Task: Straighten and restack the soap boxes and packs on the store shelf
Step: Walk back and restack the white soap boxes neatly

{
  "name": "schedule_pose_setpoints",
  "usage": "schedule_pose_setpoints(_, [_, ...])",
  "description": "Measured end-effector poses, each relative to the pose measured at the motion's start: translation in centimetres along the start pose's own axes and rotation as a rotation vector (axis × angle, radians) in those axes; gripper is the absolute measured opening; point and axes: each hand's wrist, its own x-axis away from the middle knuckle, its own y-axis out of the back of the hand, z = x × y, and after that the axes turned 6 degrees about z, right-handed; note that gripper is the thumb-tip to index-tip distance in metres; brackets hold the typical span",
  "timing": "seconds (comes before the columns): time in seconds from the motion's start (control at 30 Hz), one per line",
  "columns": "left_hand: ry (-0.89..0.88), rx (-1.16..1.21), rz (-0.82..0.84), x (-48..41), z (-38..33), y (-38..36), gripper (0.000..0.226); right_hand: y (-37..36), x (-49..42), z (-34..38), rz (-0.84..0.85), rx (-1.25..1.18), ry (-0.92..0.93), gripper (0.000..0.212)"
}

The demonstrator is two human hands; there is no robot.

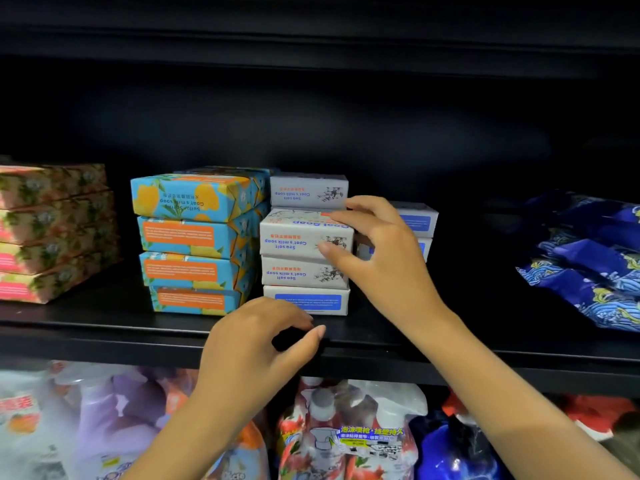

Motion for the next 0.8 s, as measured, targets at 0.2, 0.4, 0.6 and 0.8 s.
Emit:
schedule_pose_setpoints(0.2, [0.028,0.004,-0.004,0.0,-0.4,0.0,0.030,-0.7,0.1,0.0,-0.067,0.244,0.068,0.038])
schedule_pose_setpoints(0.4, [0.034,-0.006,0.055,-0.1,-0.5,0.2,0.021,1.4,0.4,-1.2,-0.138,0.160,0.096,0.035])
schedule_pose_setpoints(0.6, [-0.020,-0.021,0.157,-0.9,-1.7,-0.6,0.026,5.7,-1.1,-6.4,-0.028,0.424,-0.181,0.054])
schedule_pose_setpoints(0.8, [0.011,-0.008,0.132,-1.2,-2.1,-1.4,0.020,5.3,-1.5,-8.1,0.136,0.573,-0.180,0.046])
